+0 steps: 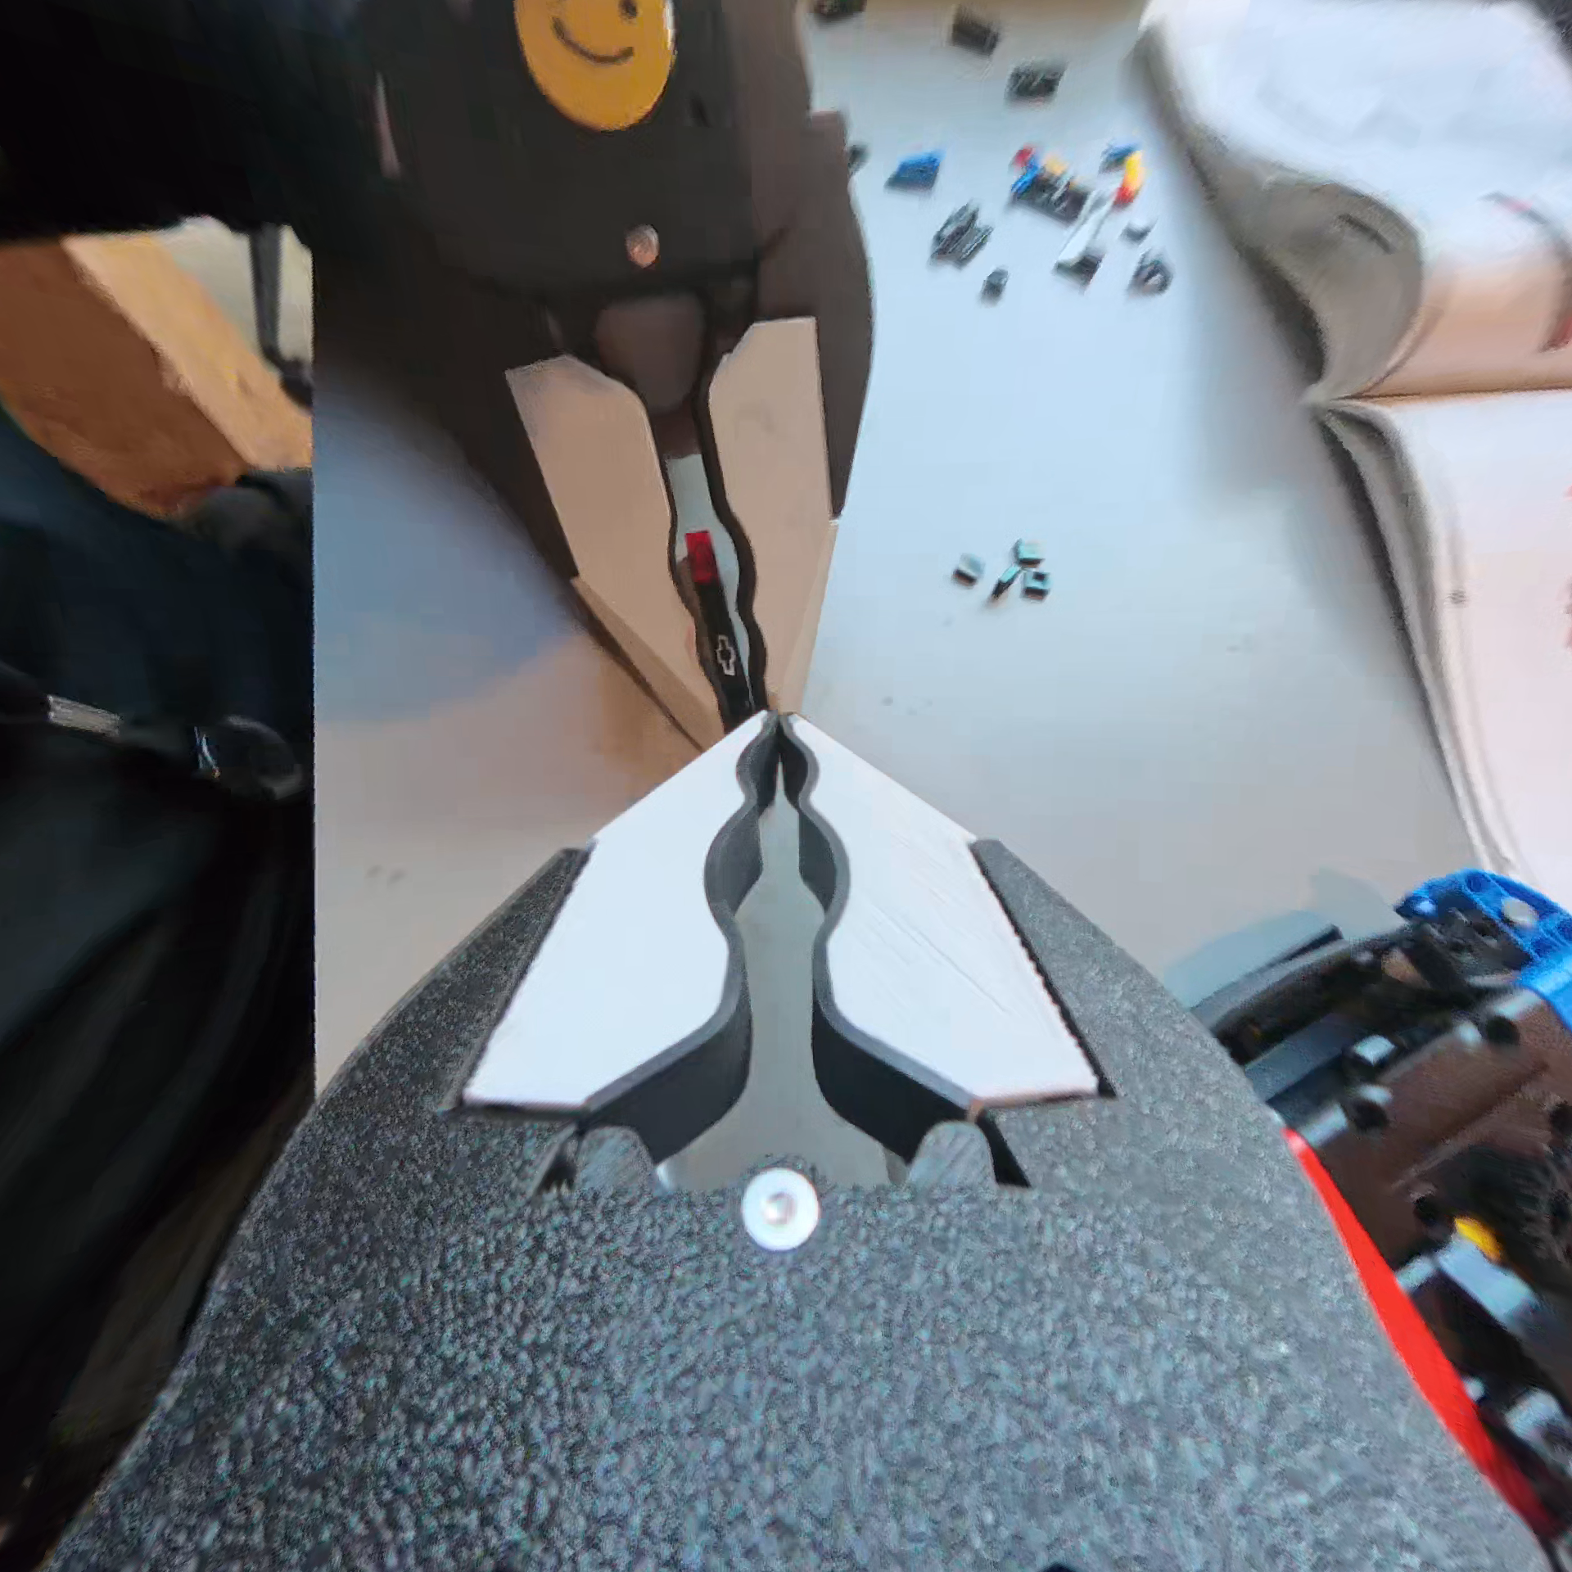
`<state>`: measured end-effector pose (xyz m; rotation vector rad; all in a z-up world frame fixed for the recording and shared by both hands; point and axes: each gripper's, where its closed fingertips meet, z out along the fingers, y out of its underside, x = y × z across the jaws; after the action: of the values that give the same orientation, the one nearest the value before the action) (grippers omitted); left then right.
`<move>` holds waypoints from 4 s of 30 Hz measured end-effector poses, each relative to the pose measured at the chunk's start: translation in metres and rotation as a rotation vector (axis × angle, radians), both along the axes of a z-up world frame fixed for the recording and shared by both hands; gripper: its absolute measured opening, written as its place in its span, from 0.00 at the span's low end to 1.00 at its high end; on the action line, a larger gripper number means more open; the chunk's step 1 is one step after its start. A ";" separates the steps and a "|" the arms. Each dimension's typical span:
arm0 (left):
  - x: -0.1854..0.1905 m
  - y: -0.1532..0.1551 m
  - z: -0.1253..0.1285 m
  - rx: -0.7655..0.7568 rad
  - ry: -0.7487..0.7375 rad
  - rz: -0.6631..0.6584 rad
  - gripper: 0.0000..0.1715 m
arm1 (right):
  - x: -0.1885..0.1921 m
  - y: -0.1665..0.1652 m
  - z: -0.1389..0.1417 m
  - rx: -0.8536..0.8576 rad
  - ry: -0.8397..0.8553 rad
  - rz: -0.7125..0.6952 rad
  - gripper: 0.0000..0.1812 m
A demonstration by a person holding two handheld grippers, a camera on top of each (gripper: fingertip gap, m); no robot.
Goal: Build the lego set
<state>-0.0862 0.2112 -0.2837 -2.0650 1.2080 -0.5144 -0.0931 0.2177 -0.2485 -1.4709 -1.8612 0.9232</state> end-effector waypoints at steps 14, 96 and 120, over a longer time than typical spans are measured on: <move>-0.017 -0.003 0.022 0.045 0.052 0.043 0.17 | 0.021 0.019 -0.012 0.054 0.035 -0.123 0.05; -0.091 0.094 0.063 0.734 0.194 0.236 0.03 | -0.023 0.117 0.058 0.093 -0.189 -0.132 0.23; -0.064 0.079 0.102 0.517 -0.370 0.558 0.04 | -0.064 0.081 0.083 -0.470 0.152 -0.379 0.07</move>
<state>-0.1500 0.2906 -0.1817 -1.6569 0.4482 -0.2594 -0.1573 0.2985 -0.1651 -1.8823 -1.2415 1.2896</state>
